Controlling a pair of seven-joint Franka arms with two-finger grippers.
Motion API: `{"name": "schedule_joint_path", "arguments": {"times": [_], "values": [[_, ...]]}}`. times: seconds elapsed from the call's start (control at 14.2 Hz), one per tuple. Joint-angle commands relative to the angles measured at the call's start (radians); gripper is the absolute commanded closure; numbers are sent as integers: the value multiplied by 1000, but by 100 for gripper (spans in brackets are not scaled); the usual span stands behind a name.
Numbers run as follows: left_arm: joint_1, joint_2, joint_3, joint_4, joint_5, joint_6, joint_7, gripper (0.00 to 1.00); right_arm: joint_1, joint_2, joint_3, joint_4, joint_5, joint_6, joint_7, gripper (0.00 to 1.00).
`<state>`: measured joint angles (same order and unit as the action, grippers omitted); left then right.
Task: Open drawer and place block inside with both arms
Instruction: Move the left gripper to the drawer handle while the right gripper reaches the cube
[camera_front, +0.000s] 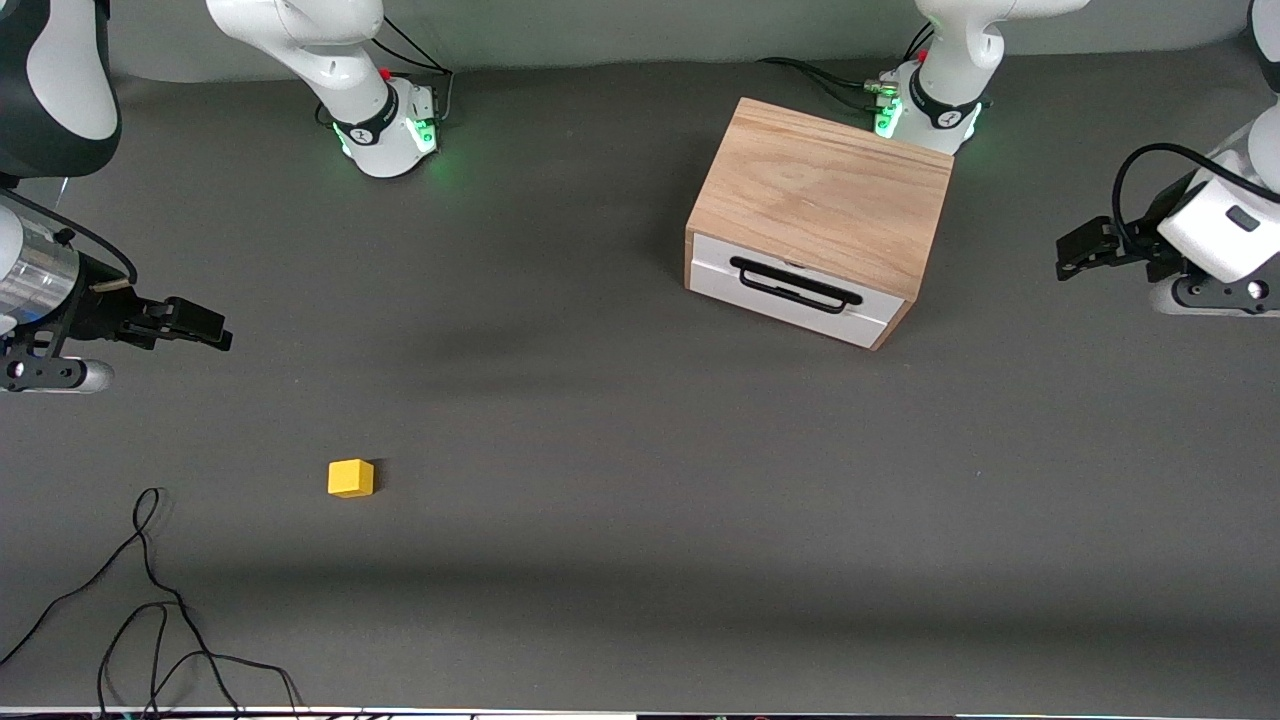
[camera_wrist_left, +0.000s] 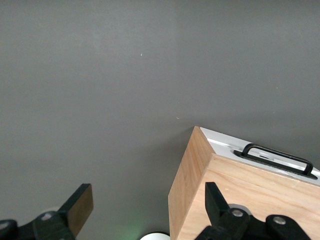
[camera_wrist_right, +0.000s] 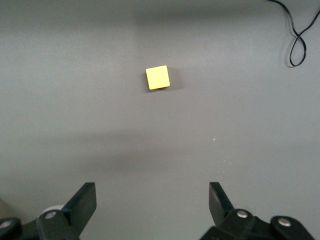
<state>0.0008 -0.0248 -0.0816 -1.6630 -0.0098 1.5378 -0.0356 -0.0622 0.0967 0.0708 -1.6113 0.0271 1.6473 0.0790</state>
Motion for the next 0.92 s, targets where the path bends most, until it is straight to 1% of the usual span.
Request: {"name": "schedule_joint_path", "arguments": {"times": [0.0,0.07,0.21,0.35,0.42,0.56,0.63,0.78,0.85], "values": [[-13,5,-39,32,-9,-39,-126,0,9,17,-5,24,-10,-15,10,0],[-12,5,-71,34,-7,-45,-209,0,9,17,-5,24,-10,-15,12,0],[-13,5,-151,32,-6,-62,-436,0,9,18,-5,24,-12,-15,15,0],[-15,6,-228,34,-7,-71,-708,0,9,29,-5,25,-12,-15,12,0],[-21,9,-289,31,-6,-70,-845,0,9,37,-6,25,-13,-15,12,0],[-44,35,-371,32,-2,-64,-1100,0,7,40,-8,27,-12,-15,10,0],[-71,55,-398,38,1,-56,-1238,0,7,40,-9,27,-13,-15,7,0],[-145,115,-403,72,8,-53,-1461,0,5,46,-9,28,-13,-8,5,0],[-178,147,-403,95,19,-53,-1540,0,5,55,-9,31,-13,-7,5,0]]}}
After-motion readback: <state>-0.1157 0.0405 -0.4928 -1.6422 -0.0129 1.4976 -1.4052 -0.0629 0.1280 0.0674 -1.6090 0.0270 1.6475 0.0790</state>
